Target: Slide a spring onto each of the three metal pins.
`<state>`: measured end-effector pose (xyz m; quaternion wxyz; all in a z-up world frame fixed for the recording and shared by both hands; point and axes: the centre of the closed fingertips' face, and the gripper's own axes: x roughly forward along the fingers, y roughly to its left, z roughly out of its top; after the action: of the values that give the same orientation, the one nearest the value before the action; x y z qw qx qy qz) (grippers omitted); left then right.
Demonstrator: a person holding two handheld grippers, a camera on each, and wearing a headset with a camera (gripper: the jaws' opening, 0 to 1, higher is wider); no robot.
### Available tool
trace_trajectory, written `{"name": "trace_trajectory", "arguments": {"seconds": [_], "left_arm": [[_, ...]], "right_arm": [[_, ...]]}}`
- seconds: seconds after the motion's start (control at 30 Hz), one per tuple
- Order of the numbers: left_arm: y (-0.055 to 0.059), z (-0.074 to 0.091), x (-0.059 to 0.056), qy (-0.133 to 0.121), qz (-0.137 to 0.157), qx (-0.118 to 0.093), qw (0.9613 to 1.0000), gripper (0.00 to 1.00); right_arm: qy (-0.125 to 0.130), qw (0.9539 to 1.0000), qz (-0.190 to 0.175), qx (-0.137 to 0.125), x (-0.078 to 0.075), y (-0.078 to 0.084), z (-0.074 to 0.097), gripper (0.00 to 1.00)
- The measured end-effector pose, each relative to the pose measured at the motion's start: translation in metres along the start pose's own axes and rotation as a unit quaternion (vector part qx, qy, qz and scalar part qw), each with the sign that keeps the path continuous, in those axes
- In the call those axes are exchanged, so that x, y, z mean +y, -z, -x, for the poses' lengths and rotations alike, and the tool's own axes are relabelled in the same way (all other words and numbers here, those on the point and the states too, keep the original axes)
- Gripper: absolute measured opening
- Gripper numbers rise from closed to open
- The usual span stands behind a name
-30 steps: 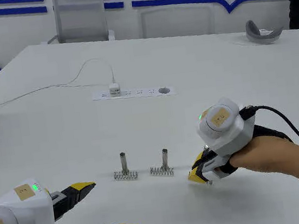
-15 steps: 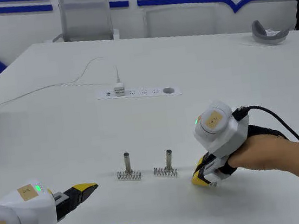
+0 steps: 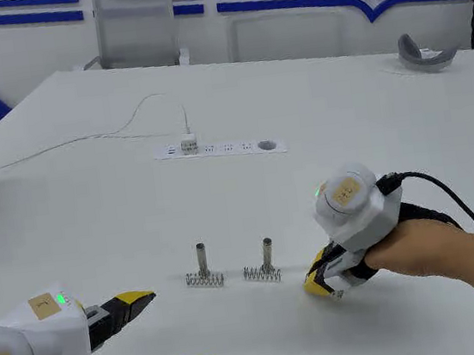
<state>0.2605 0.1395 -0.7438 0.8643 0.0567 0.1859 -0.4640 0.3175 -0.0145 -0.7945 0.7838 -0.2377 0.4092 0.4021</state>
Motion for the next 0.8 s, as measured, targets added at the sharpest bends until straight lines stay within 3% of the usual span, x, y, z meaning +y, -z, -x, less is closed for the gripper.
{"name": "trace_trajectory", "arguments": {"seconds": [0.47,0.8], "left_arm": [[-0.003,-0.003,-0.004,0.006,-0.005,0.000,1.0000,0.75],[-0.005,-0.003,-0.004,0.007,-0.007,0.000,1.0000,0.75]], "right_arm": [[0.024,0.9967,-0.040,-0.066,-0.005,-0.007,0.026,0.12],[0.036,0.9935,-0.053,-0.094,-0.006,-0.011,0.036,0.12]]}}
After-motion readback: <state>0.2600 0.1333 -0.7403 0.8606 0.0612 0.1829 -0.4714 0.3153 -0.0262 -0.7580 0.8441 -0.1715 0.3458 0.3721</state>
